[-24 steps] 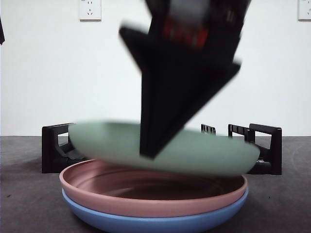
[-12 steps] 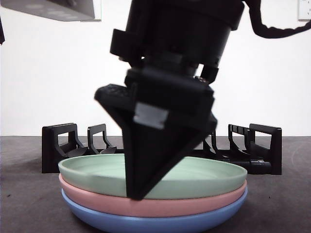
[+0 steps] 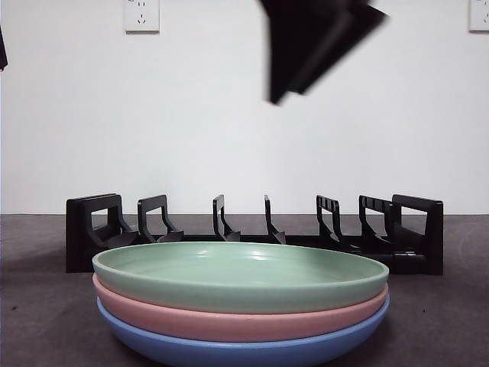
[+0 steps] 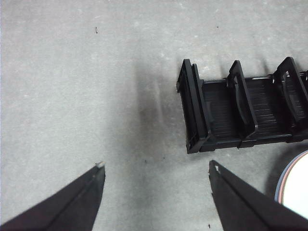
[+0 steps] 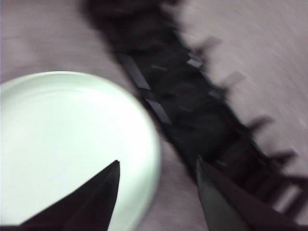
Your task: Place the plate
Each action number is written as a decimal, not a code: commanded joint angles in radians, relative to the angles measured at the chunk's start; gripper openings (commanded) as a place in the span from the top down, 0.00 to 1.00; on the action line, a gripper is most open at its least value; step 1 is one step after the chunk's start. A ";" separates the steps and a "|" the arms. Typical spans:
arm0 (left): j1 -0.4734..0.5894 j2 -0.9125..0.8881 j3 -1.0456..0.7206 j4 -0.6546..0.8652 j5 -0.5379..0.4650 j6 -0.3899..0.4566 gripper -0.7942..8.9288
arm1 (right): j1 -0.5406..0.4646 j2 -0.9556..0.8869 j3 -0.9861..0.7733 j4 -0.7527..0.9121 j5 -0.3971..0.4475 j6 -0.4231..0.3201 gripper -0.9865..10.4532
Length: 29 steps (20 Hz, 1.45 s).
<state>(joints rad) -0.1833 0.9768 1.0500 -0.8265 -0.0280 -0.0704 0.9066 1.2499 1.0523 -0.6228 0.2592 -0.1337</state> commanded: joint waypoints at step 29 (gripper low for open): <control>0.001 -0.205 -0.327 0.554 0.017 0.040 0.91 | -0.731 -0.005 0.011 0.245 -0.479 0.070 0.89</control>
<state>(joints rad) -0.1822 0.7807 0.7742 -0.3824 -0.0051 -0.0402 0.1719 1.2385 1.0523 -0.3870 -0.2169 -0.0738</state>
